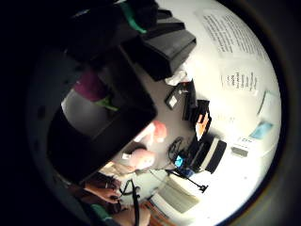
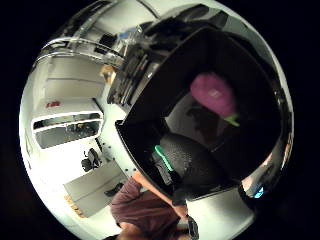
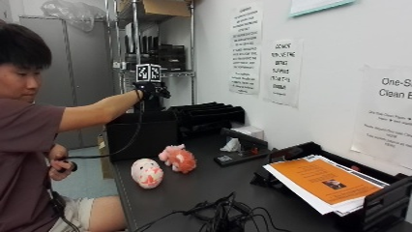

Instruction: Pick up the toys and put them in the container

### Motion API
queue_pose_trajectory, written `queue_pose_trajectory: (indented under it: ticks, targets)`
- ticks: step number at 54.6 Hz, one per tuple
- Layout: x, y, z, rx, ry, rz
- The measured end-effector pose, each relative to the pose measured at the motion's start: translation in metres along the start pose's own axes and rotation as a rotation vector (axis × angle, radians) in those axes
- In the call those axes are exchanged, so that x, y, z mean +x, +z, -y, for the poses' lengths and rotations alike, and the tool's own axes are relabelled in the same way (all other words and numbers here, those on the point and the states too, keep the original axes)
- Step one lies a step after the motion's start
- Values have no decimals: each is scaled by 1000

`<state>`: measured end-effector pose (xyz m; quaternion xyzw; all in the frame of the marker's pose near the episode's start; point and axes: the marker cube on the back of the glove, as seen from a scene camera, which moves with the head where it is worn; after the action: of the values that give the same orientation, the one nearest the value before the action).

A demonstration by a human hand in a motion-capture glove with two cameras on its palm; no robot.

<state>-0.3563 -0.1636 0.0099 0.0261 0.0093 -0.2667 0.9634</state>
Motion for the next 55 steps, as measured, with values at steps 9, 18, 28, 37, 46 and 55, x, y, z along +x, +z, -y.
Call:
queue_pose_trajectory:
  ticks: [9, 18, 28, 37, 46, 55]
  targets:
    - [60, -19, -31, -89, 196, -72]
    - [162, -24, -109, -137, 374, -41]
    - [214, 31, -145, -218, 415, 43]
    - [219, 158, -112, -402, 405, 123]
    - [227, 238, -110, -437, 414, 122]
    - [229, 244, -103, -291, 443, 166]
